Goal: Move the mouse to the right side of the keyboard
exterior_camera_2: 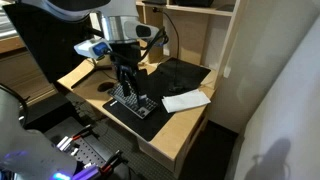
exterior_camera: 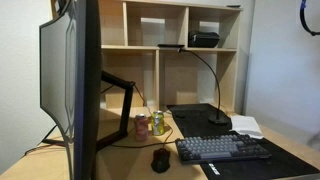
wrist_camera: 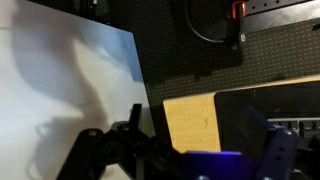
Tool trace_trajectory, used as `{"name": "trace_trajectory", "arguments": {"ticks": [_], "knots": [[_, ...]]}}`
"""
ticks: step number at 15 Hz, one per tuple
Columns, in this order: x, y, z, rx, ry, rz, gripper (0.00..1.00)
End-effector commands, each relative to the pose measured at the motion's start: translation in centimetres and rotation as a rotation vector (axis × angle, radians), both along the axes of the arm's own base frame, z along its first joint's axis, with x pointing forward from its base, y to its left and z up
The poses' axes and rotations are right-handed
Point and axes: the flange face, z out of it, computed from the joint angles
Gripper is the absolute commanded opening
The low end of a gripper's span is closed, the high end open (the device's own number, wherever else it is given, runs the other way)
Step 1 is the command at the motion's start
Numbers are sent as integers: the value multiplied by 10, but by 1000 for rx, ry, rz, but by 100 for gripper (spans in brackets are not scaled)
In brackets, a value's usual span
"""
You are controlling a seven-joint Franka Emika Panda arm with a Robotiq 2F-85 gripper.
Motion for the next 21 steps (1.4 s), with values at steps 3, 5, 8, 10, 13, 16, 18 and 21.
{"name": "trace_trajectory", "arguments": {"ticks": [3,5,8,10,13,16,18,21], "knots": [[16,69,-21,83,-14,117,100],[24,117,-22,166,-66,192,100],[38,211,-24,253,-162,311,100],[43,207,-21,247,-135,297,100],[43,224,-20,242,-140,304,100],[42,216,-40,215,-96,287,100],[35,245,-73,336,-70,218,100],[26,304,-111,497,-40,72,100]]}}
